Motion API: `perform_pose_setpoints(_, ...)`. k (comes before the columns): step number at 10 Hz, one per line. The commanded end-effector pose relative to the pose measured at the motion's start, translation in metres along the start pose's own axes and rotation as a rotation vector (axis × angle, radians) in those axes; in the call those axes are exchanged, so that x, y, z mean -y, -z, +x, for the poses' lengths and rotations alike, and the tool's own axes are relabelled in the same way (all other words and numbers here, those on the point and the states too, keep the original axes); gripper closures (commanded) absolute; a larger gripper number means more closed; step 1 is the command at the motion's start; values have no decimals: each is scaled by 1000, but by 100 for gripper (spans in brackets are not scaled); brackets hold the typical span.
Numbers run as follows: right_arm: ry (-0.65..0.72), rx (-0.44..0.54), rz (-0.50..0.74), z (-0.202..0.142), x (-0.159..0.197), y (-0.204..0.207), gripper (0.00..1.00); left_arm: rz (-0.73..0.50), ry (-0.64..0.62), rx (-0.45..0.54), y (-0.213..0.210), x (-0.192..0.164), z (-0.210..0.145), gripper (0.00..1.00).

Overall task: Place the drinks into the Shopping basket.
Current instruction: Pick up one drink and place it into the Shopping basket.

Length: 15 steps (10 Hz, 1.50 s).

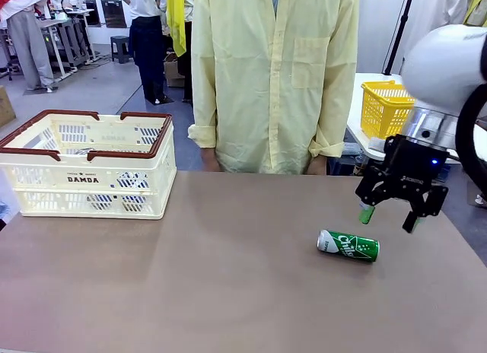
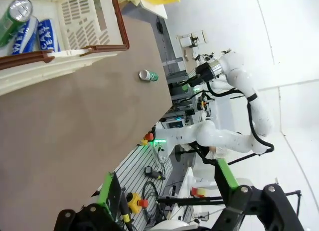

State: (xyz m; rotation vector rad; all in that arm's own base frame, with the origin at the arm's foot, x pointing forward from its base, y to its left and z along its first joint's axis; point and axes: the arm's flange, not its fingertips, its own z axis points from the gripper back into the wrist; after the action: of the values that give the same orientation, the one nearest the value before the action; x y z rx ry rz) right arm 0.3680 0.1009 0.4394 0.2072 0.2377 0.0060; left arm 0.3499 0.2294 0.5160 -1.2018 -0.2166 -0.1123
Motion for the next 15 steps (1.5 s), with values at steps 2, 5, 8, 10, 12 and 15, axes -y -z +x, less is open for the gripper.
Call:
perform_pose_setpoints(2, -60, 324, -85, 20, 0, 10, 0, -1, -15, 4, 1, 1, -2, 0)
perform_pose_setpoints(5, -70, 302, -107, 24, -3, -7, 0, -1, -15, 4, 1, 1, -2, 0)
perform_pose_setpoints(8, -70, 302, -107, 24, -3, -7, 0, -1, -15, 4, 1, 1, -2, 0)
perform_pose_setpoints(10, -83, 311, -91, 22, 1, 2, 0, -1, -15, 4, 1, 1, -2, 0)
perform_pose_setpoints(12, -642, 259, -143, 39, -5, 15, 0, -1, -15, 4, 1, 1, -2, 0)
perform_pose_setpoints(15, -1300, 111, -245, 37, -18, 25, 0, -1, -15, 4, 1, 1, -2, 0)
